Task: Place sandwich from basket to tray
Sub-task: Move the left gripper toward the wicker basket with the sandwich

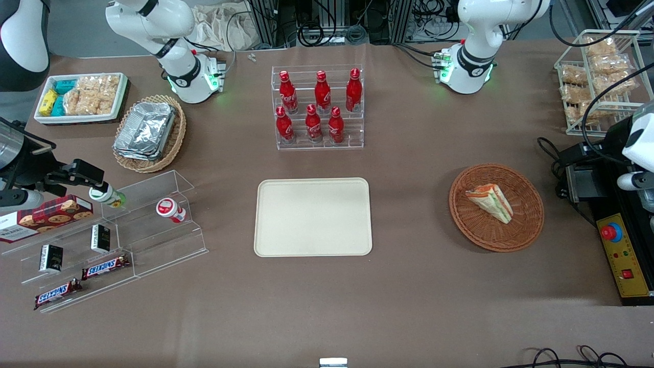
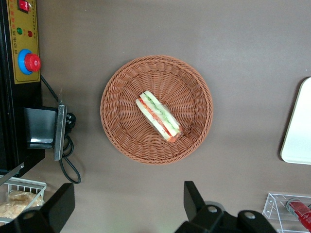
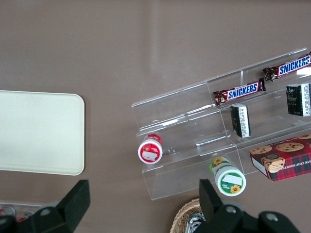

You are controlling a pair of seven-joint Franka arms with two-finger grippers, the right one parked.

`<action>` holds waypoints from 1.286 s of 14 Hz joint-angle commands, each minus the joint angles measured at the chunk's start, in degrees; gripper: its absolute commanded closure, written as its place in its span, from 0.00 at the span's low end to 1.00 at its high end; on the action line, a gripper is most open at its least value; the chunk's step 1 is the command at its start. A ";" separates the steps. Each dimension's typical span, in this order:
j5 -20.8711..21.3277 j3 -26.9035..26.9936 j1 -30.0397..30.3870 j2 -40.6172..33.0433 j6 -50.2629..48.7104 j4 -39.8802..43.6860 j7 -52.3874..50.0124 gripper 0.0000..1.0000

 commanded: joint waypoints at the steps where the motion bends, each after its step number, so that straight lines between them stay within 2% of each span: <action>1: 0.48 -0.32 0.05 0.32 -0.16 0.60 0.07 0.01; 6: 0.30 -0.24 0.06 2.43 -0.60 -0.27 -1.16 0.01; 10: 0.04 -0.24 0.05 2.96 4.40 -7.72 -20.55 0.01; 14: 0.56 -0.76 -0.73 -1.42 15.89 -22.04 -34.02 0.03; 18: 0.65 -0.94 -0.65 -2.23 34.61 -34.80 -35.88 0.04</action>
